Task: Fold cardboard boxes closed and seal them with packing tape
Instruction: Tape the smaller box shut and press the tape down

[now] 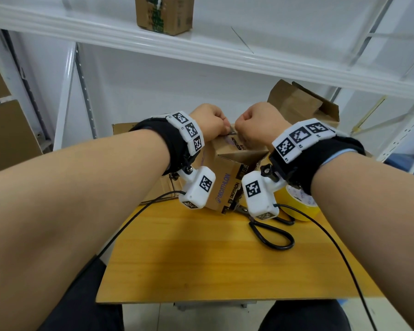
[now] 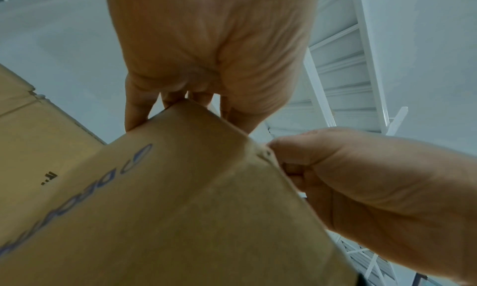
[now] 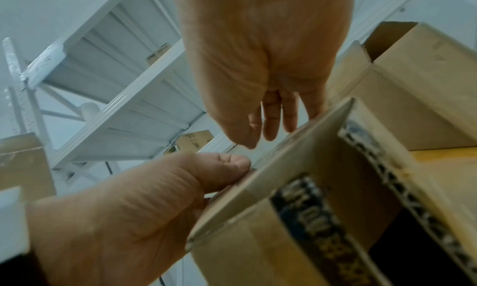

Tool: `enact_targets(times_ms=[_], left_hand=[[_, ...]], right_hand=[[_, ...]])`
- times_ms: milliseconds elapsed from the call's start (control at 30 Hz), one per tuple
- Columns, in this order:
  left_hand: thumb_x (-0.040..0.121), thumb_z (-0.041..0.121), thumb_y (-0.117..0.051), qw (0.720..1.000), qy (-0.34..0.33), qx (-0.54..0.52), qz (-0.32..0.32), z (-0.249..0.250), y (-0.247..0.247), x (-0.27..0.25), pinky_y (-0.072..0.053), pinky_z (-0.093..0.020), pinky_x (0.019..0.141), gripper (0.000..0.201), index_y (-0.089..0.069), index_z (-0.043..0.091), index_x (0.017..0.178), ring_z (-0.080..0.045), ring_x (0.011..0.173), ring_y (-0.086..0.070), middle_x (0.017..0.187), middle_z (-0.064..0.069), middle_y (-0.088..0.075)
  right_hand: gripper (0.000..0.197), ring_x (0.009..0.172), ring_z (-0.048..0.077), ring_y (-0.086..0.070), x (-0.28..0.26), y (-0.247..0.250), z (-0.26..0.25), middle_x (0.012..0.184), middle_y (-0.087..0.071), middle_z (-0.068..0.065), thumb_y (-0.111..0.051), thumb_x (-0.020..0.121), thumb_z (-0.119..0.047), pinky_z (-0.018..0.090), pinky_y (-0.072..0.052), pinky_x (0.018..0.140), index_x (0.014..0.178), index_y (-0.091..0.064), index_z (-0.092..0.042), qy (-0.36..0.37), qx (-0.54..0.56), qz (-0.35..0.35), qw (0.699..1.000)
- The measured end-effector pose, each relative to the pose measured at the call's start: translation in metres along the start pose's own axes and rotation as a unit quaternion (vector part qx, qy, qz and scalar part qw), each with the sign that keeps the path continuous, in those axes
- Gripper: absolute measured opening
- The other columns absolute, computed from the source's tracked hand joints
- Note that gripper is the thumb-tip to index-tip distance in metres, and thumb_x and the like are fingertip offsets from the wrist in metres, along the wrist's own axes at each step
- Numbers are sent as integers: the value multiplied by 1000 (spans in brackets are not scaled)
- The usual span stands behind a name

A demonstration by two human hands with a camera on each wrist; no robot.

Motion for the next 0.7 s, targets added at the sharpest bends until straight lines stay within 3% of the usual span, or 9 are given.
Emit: enact_targets(times_ms=[100, 167, 267, 367, 467, 533, 600, 700], left_hand=[[88, 13, -65, 1000, 15, 13, 7, -3, 2, 1, -44, -21, 59, 6, -68, 16, 84, -10, 76, -60, 81, 4, -67], [88, 12, -64, 999, 24, 15, 22, -1, 9, 1, -52, -26, 66, 7, -71, 10, 90, -14, 81, -63, 85, 0, -69], [86, 14, -65, 996, 60, -2, 64, -4, 29, 4, -55, -34, 88, 23, -71, 4, 106, -23, 96, -66, 101, -7, -71], [88, 18, -63, 994, 68, 12, 86, 1, 45, 2, -49, -30, 79, 32, -67, 2, 114, -19, 88, -57, 98, -4, -61], [88, 17, -65, 995, 85, 15, 46, -4, 41, -3, -54, -37, 89, 29, -66, 5, 114, -22, 91, -57, 103, -7, -60], [88, 11, -66, 991, 131, -21, -5, -20, 31, -11, -57, -41, 84, 18, -67, 9, 106, -23, 96, -62, 105, -7, -66], [88, 4, -64, 983, 160, -73, -46, -32, 24, -15, -57, -39, 75, 13, -66, 13, 96, -19, 94, -64, 100, -4, -68], [83, -5, -63, 985, 148, -82, -41, -36, 34, -11, -57, -44, 87, 21, -62, 13, 94, -21, 102, -62, 106, -8, -65]], right_hand=[[21, 99, 28, -68, -3, 10, 6, 103, -73, 14, -58, 92, -13, 41, -57, 88, 101, -72, -2, -12, 17, 26, 999], [28, 103, 34, -67, -1, 14, 10, 109, -70, 20, -60, 90, -14, 47, -56, 92, 110, -69, 3, -24, 7, 34, 999], [28, 94, 28, -61, 1, 19, 14, 104, -62, 10, -62, 90, -29, 39, -54, 77, 112, -58, -11, -37, 24, 48, 998], [31, 91, 25, -63, 2, 20, 8, 108, -59, 6, -59, 94, -37, 32, -46, 61, 119, -50, -20, -33, 58, 59, 996], [36, 97, 25, -63, 2, 10, -2, 103, -55, 2, -62, 96, -34, 36, -54, 78, 127, -51, -19, -10, 68, 26, 997], [36, 100, 24, -61, 3, 2, -2, 106, -52, 1, -65, 96, -29, 36, -54, 86, 128, -52, -20, -1, 53, 8, 999], [31, 99, 23, -63, 3, -4, 1, 109, -54, 1, -65, 97, -27, 36, -55, 86, 126, -56, -21, 4, 49, -1, 999], [25, 96, 25, -67, 4, -6, 5, 113, -61, 4, -66, 96, -24, 42, -58, 86, 120, -58, -23, 10, 71, -6, 997]])
Point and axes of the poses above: each hand's wrist, its own x-axis towards the middle knuckle, its own y-axis out of the back of the hand, z = x × y, the point moved 10 cm from there along x, towards the middle knuckle
